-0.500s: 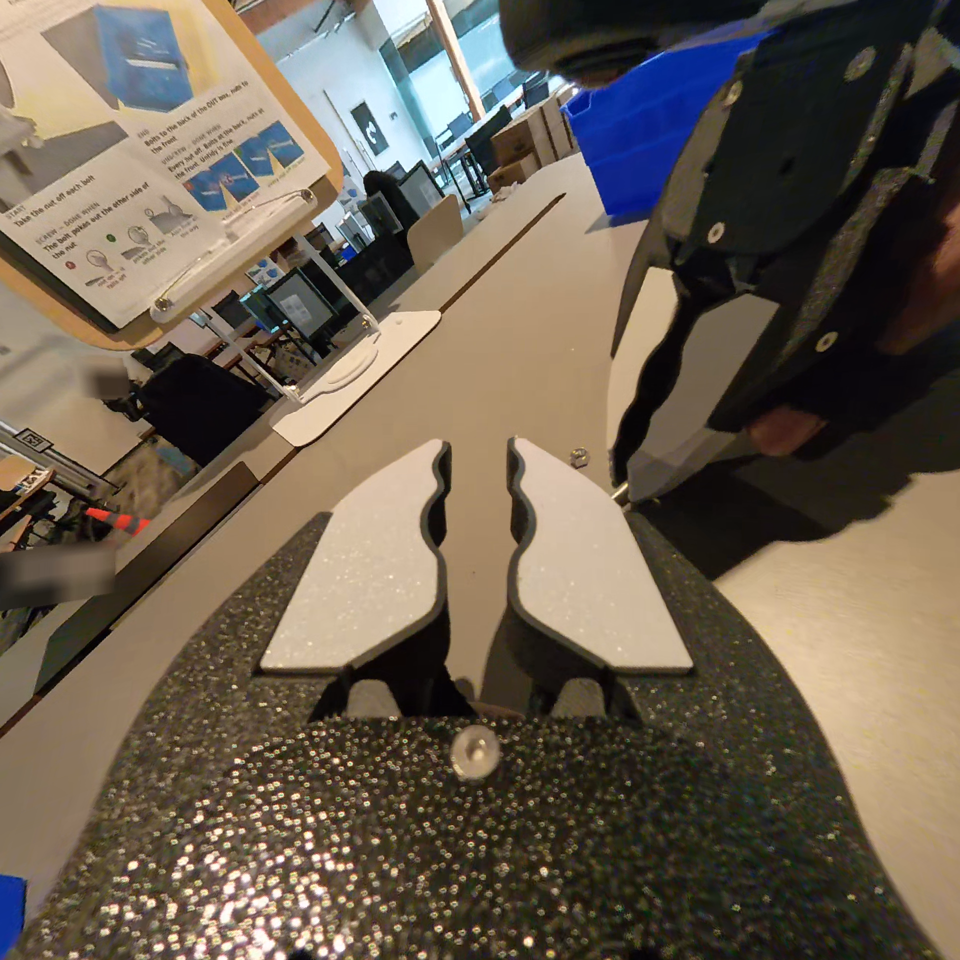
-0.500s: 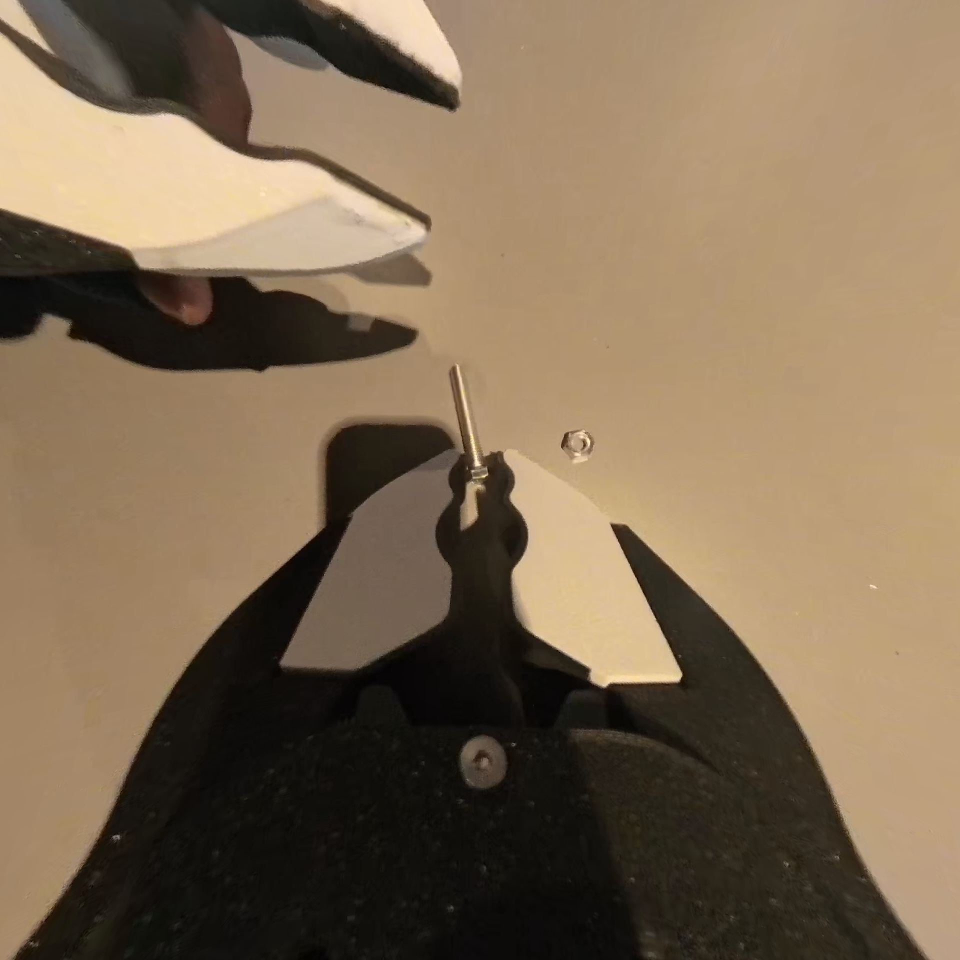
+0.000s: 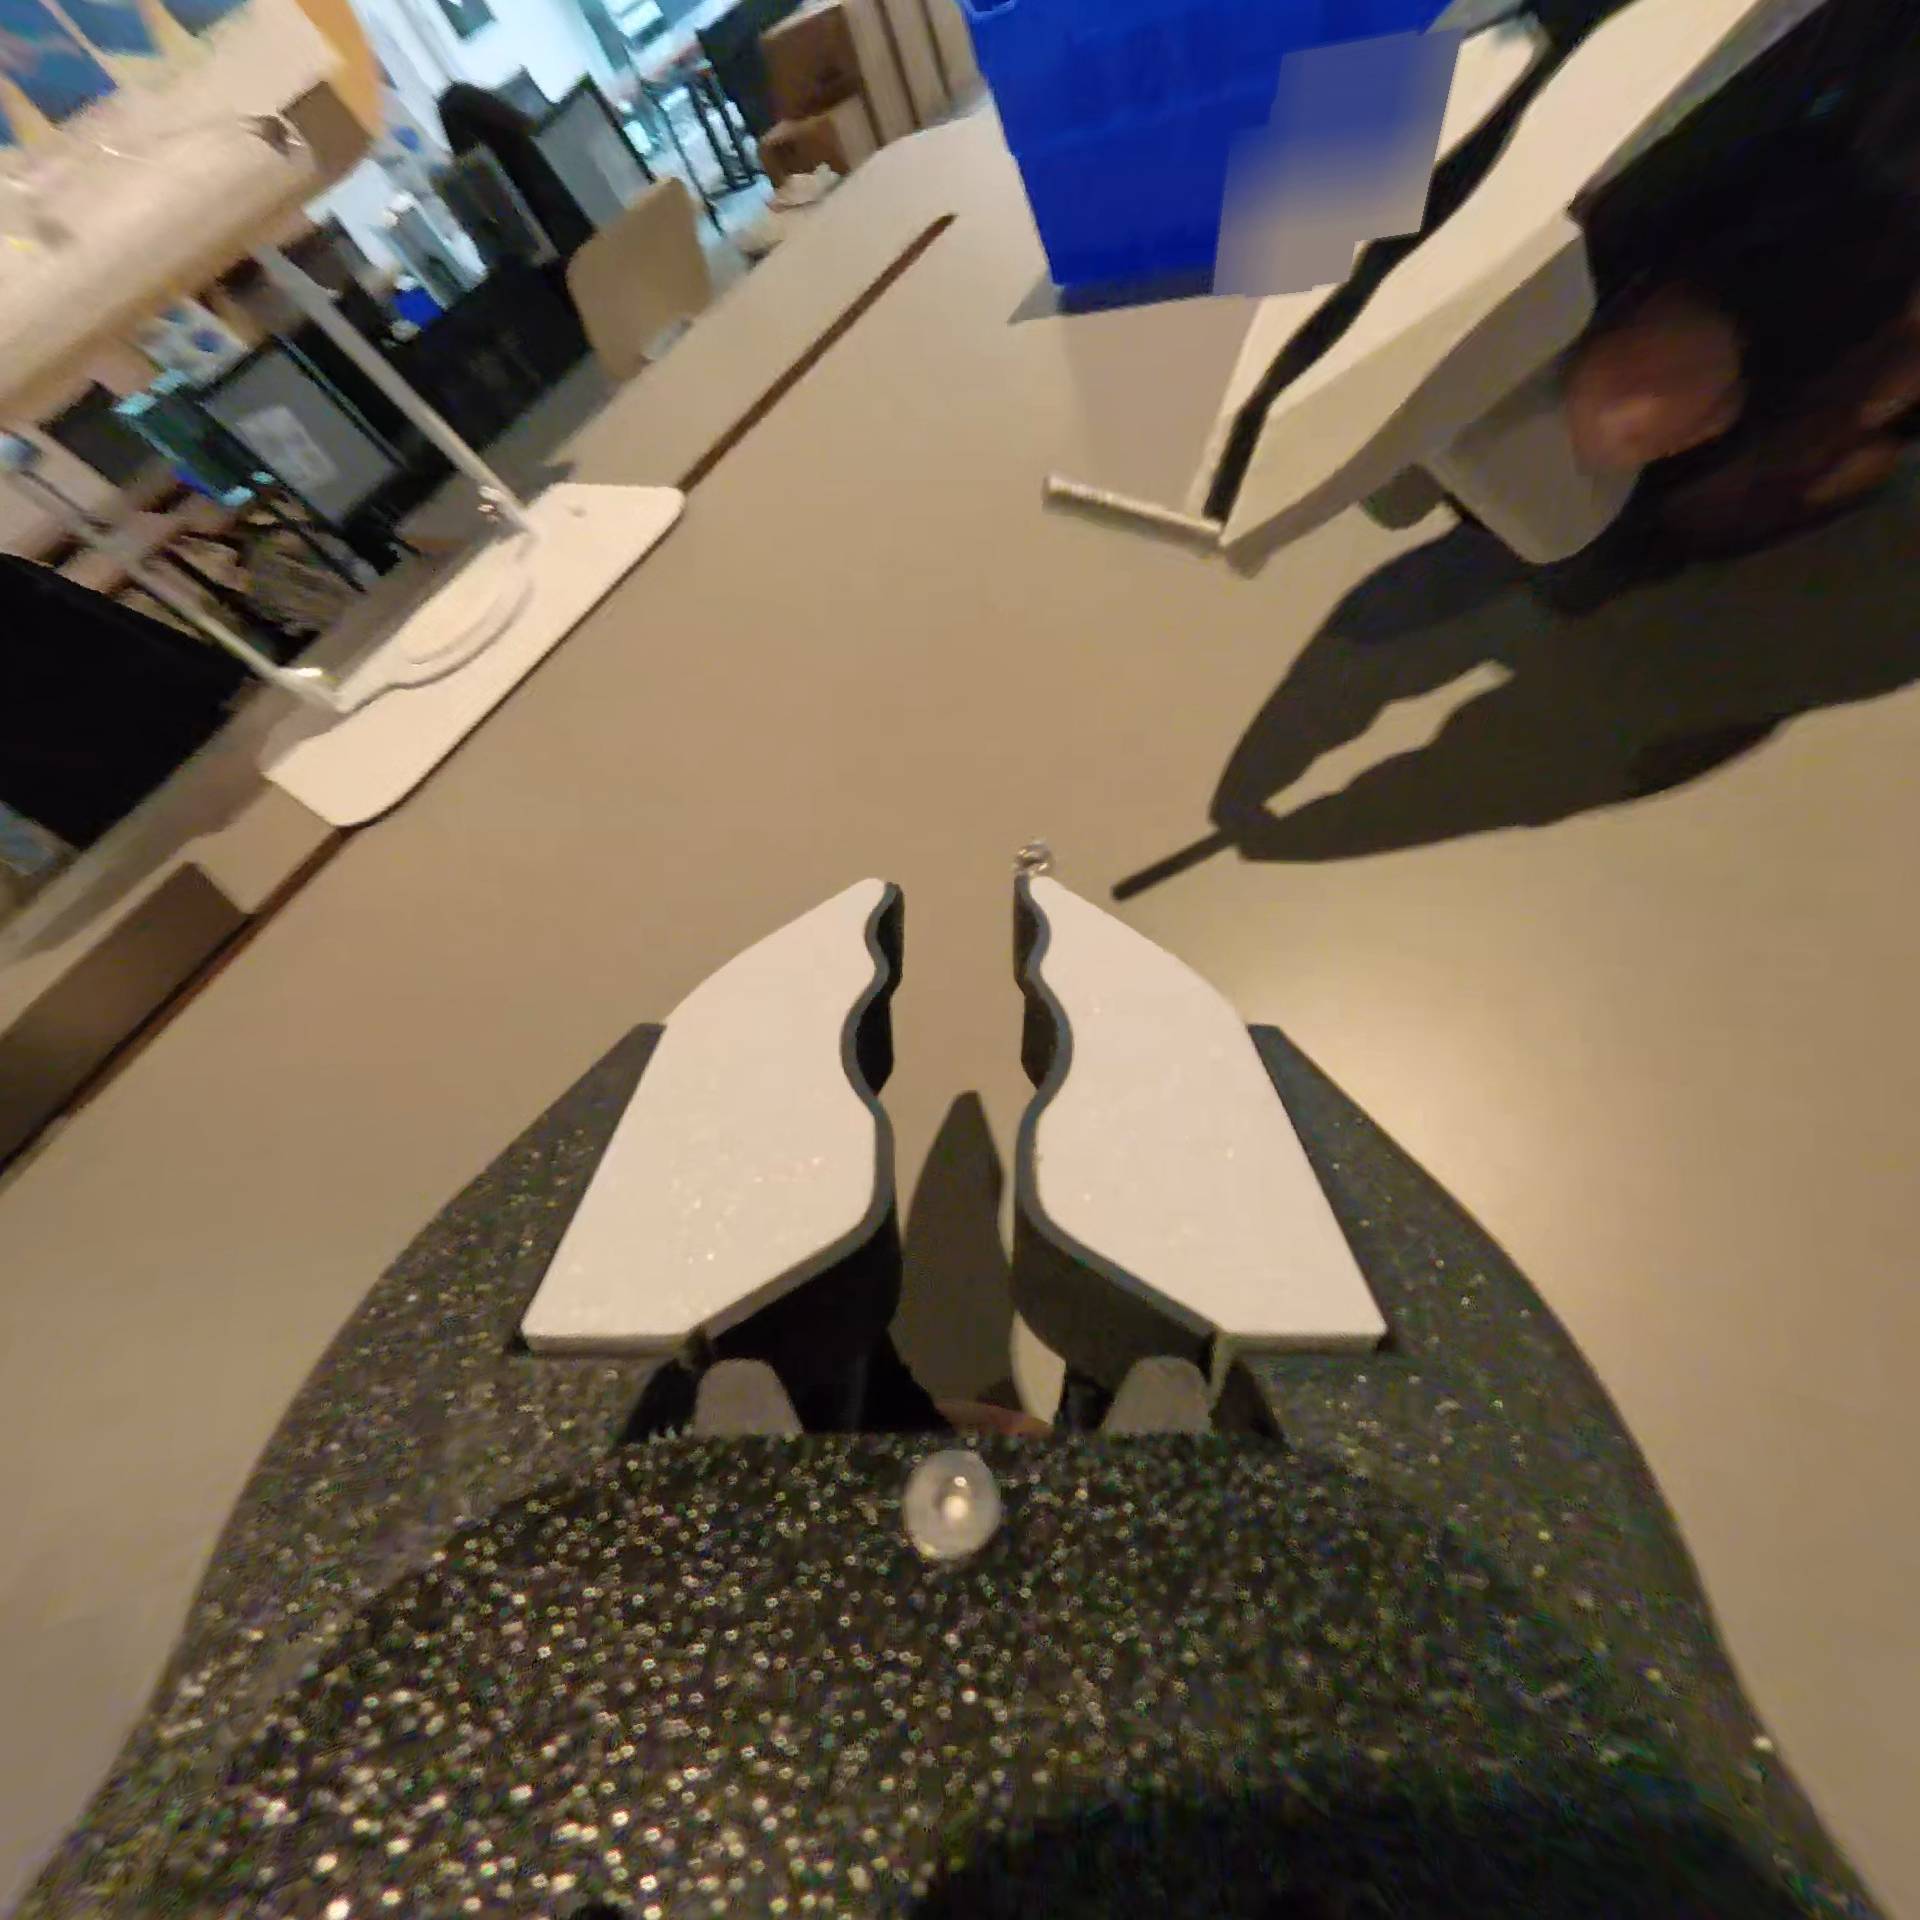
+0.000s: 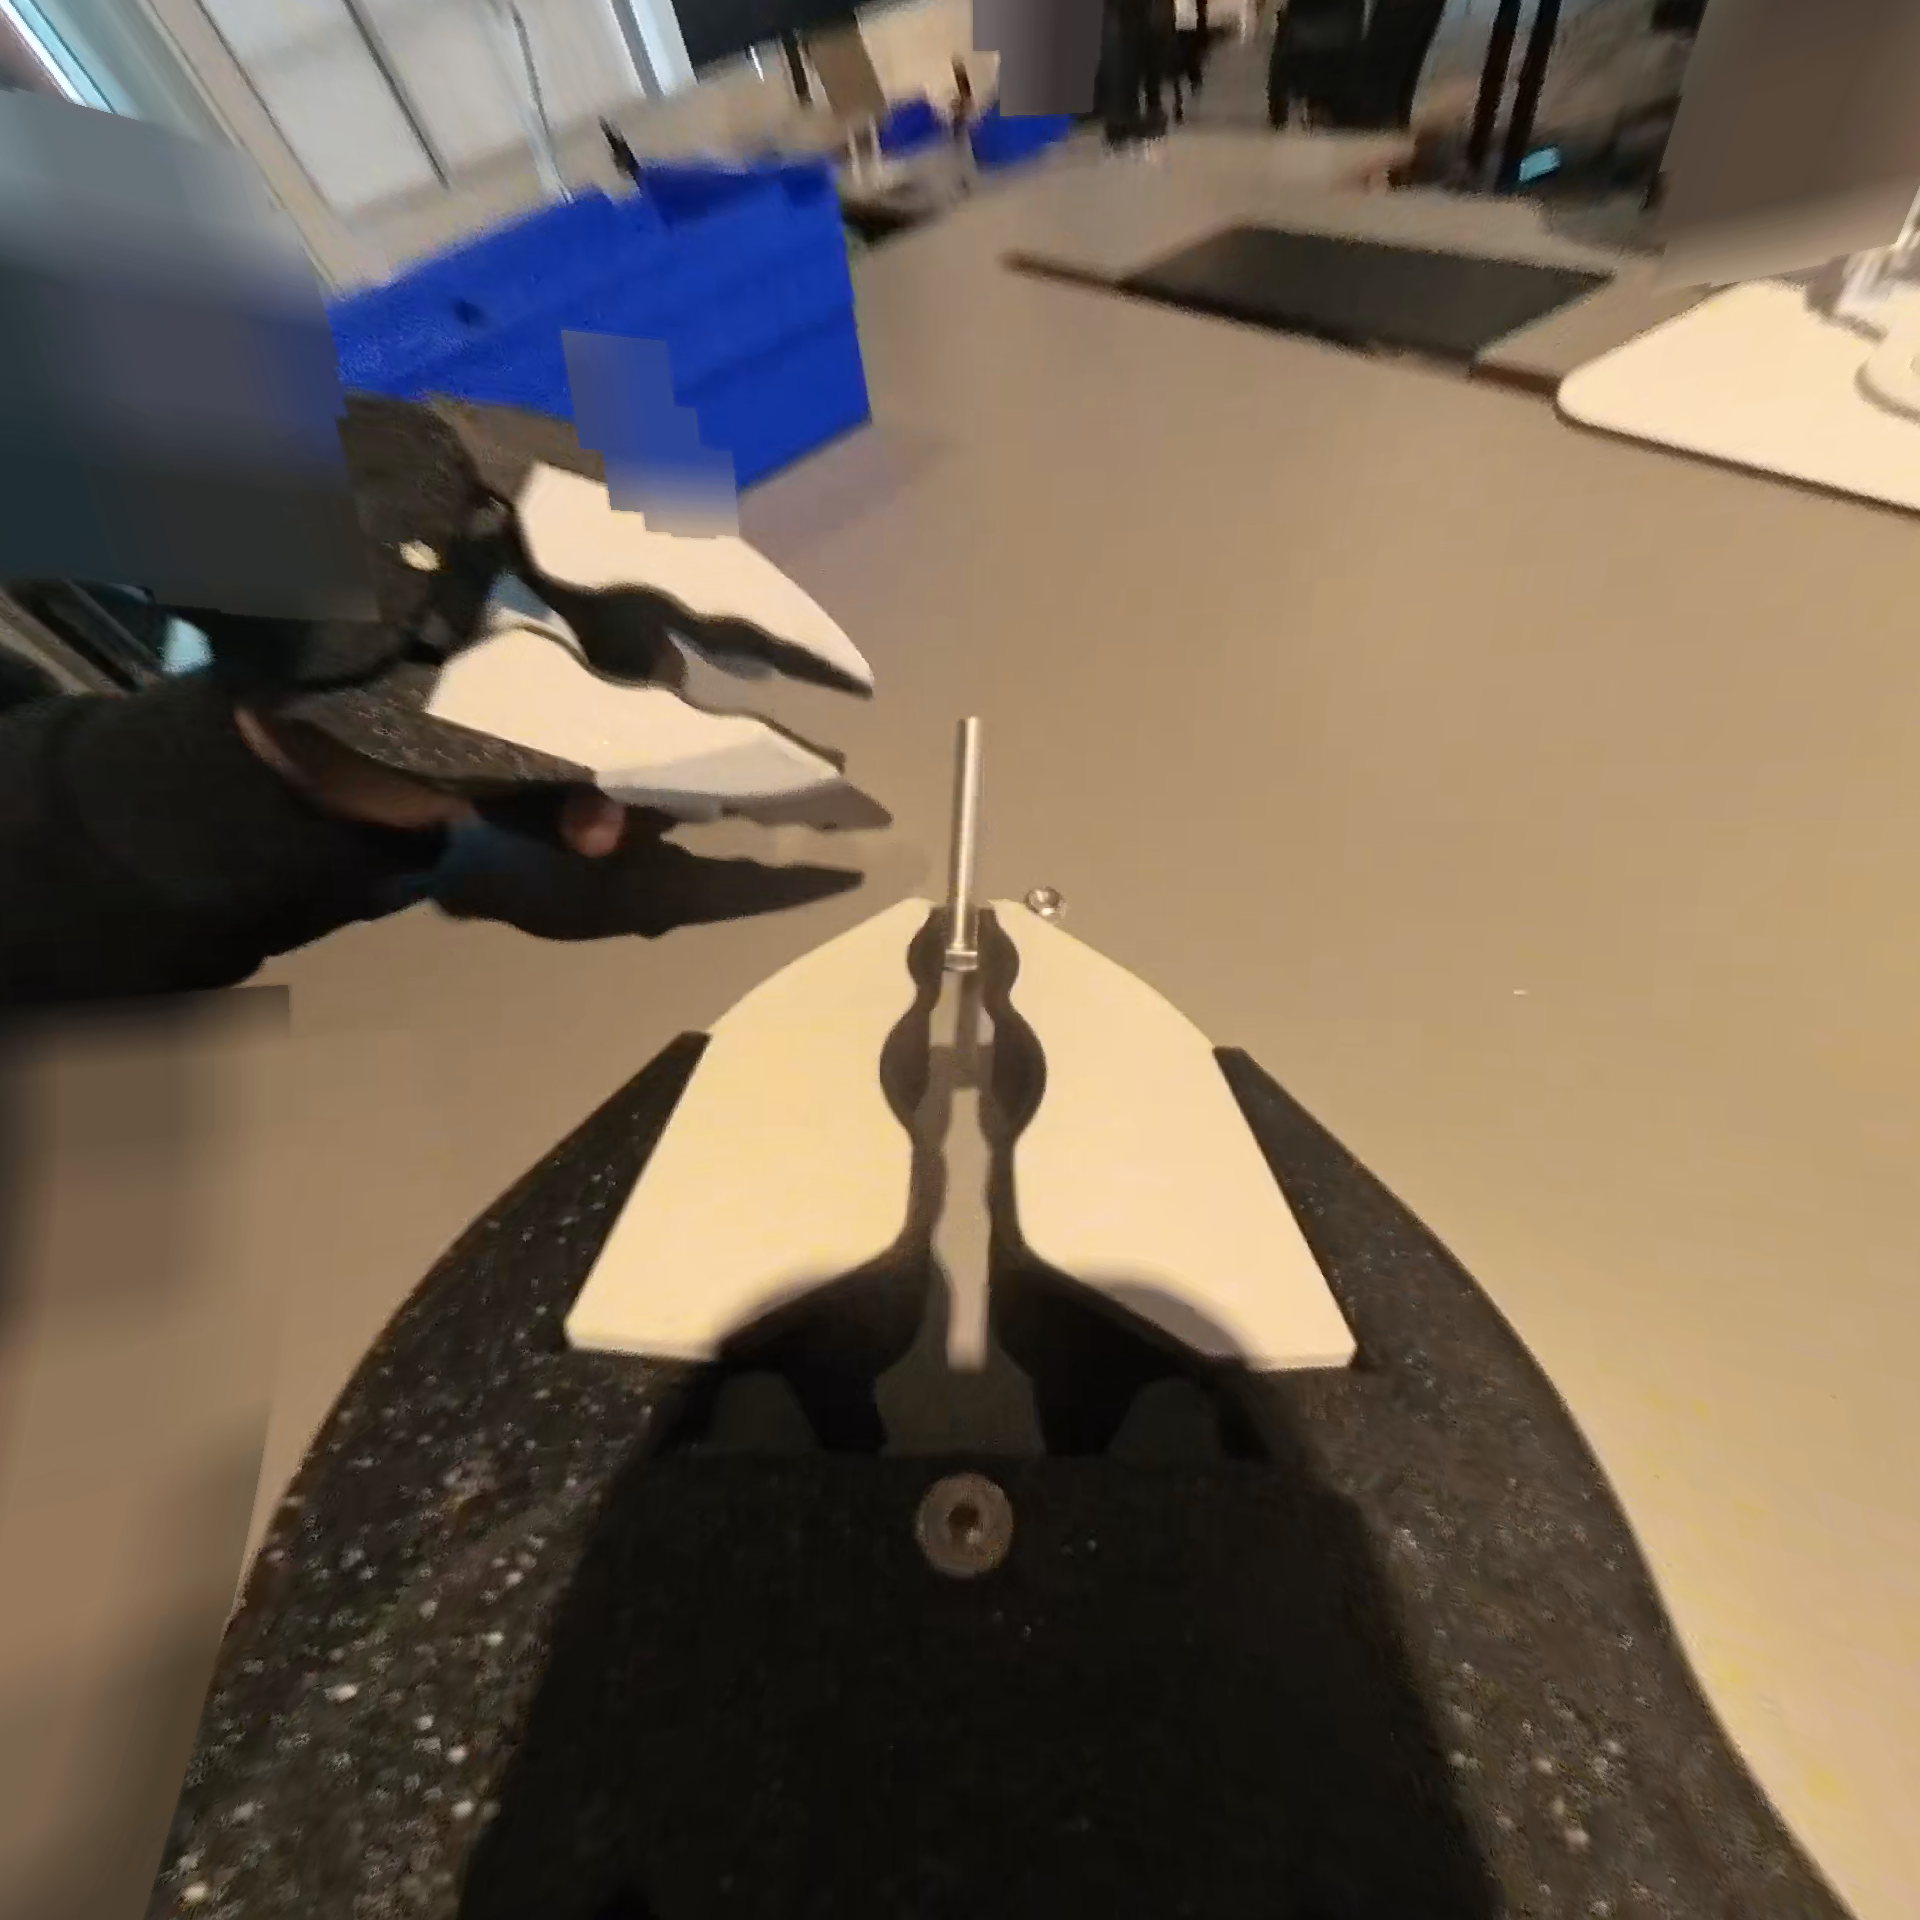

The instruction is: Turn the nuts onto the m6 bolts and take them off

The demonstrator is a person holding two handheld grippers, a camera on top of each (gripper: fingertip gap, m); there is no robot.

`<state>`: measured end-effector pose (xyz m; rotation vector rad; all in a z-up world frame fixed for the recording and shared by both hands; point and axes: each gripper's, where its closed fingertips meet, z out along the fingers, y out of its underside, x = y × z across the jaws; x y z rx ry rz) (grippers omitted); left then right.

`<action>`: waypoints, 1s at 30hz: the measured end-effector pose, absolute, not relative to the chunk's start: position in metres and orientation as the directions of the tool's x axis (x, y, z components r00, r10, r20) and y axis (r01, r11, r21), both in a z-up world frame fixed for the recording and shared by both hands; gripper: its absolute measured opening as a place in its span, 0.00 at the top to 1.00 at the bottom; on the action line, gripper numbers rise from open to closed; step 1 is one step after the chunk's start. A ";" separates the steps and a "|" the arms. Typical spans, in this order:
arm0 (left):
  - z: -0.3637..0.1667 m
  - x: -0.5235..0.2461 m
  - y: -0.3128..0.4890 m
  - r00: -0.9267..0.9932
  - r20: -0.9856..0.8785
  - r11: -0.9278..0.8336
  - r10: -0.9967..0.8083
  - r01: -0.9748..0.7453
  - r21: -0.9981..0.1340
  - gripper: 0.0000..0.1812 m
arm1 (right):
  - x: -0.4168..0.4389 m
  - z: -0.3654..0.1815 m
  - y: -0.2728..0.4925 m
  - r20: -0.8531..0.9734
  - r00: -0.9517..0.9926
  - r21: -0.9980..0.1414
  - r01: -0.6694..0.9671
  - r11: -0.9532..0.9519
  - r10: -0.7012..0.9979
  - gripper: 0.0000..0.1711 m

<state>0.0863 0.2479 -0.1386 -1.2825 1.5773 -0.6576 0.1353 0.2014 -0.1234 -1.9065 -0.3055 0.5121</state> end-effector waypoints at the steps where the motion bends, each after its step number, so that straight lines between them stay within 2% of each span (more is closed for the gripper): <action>1: -0.137 0.090 0.242 -0.004 -0.304 0.279 -0.953 -0.408 -0.870 0.89 | 0.136 -0.119 0.199 -0.215 0.865 -0.935 -0.048 -0.351 0.454 0.97; 6: -0.115 0.115 0.206 -0.140 -0.061 0.096 -0.988 -0.262 -0.960 0.89 | 0.133 -0.111 0.193 -0.182 0.853 -0.957 -0.040 -0.286 0.490 0.97; 12: -0.115 0.129 0.192 -0.206 0.006 0.051 -0.979 -0.272 -0.961 0.88 | 0.126 -0.116 0.192 -0.078 0.868 -0.958 0.071 -0.276 0.491 0.97; 17: -0.107 0.128 0.192 -0.233 0.131 -0.073 -0.963 -0.243 -0.967 0.87 | 0.127 -0.117 0.191 -0.017 0.871 -0.959 0.125 -0.254 0.492 0.97; 19: -0.103 0.129 0.191 -0.247 0.177 -0.120 -0.953 -0.229 -0.966 0.90 | 0.127 -0.118 0.192 0.020 0.870 -0.956 0.161 -0.246 0.492 0.97; 23: -0.100 0.134 0.192 -0.261 0.180 -0.126 -0.948 -0.211 -0.969 0.97 | 0.127 -0.122 0.195 0.088 0.857 -0.942 0.237 -0.238 0.508 0.97; 26: -0.096 0.142 0.198 -0.281 0.166 -0.106 -0.945 -0.218 -0.970 0.97 | 0.133 -0.119 0.203 0.126 0.850 -0.932 0.278 -0.233 0.512 0.97; 30: -0.073 0.161 0.221 -0.278 0.161 -0.130 -0.947 -0.127 -0.983 0.97 | 0.153 -0.097 0.226 0.172 0.850 -0.936 0.299 -0.187 0.499 0.97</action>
